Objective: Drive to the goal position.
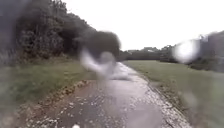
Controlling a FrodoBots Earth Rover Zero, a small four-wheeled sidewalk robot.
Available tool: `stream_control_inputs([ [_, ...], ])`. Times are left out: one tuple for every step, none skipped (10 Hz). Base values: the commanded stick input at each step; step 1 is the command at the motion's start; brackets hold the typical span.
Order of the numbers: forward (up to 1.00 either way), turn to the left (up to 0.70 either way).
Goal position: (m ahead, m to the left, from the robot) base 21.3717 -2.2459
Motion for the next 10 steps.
stream_control_inputs([
  [0.85, -0.11],
  [0.85, -0.26],
  [0.85, -0.27],
  [0.85, -0.13],
  [0.85, 0.0],
  [0.85, 0.0],
  [0.85, 0.0],
  [0.85, 0.0],
  [0.85, 0.0],
  [0.85, 0.0],
])
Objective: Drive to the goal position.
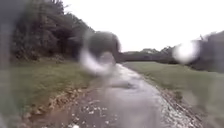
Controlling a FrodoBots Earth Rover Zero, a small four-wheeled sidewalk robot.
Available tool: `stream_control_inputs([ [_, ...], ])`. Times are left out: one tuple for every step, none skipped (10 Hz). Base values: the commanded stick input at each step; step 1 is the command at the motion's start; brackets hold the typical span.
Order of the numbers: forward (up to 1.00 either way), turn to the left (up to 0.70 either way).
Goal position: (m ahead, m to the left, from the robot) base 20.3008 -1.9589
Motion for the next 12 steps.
stream_control_inputs([
  [0.85, 0.0],
  [0.85, 0.0],
  [0.85, 0.0],
  [0.85, 0.0],
  [0.85, 0.0],
  [0.85, 0.0],
  [0.85, 0.0],
  [0.85, 0.0],
  [0.85, 0.0],
  [0.85, 0.0],
  [0.85, 0.0],
  [0.85, 0.0],
])
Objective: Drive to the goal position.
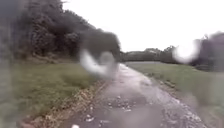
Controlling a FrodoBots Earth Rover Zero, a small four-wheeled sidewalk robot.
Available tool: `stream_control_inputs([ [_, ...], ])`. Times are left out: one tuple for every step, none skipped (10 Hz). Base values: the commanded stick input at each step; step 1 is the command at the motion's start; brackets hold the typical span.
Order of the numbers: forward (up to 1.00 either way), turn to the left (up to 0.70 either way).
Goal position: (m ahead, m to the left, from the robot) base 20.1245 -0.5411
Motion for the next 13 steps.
stream_control_inputs([
  [0.85, 0.0],
  [0.85, -0.02],
  [0.85, -0.05],
  [0.85, -0.34],
  [0.85, -0.34],
  [0.85, -0.34],
  [0.85, -0.34],
  [0.85, -0.34],
  [0.85, -0.34],
  [0.85, -0.32],
  [0.85, -0.16],
  [0.85, -0.01],
  [0.85, 0.0],
])
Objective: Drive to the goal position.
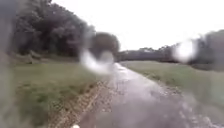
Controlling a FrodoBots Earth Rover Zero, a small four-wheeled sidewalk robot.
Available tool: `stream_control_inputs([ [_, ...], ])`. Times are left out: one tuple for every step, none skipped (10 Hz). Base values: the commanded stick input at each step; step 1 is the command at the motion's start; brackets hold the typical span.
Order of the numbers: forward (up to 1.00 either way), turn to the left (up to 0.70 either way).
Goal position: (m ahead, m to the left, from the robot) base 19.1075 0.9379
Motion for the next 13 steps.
stream_control_inputs([
  [0.85, 0.0],
  [0.85, 0.0],
  [0.85, 0.0],
  [0.85, 0.0],
  [0.85, 0.0],
  [0.85, 0.0],
  [0.85, 0.0],
  [0.85, 0.0],
  [0.85, 0.0],
  [0.85, 0.0],
  [0.85, 0.0],
  [0.85, -0.04],
  [0.85, -0.11],
])
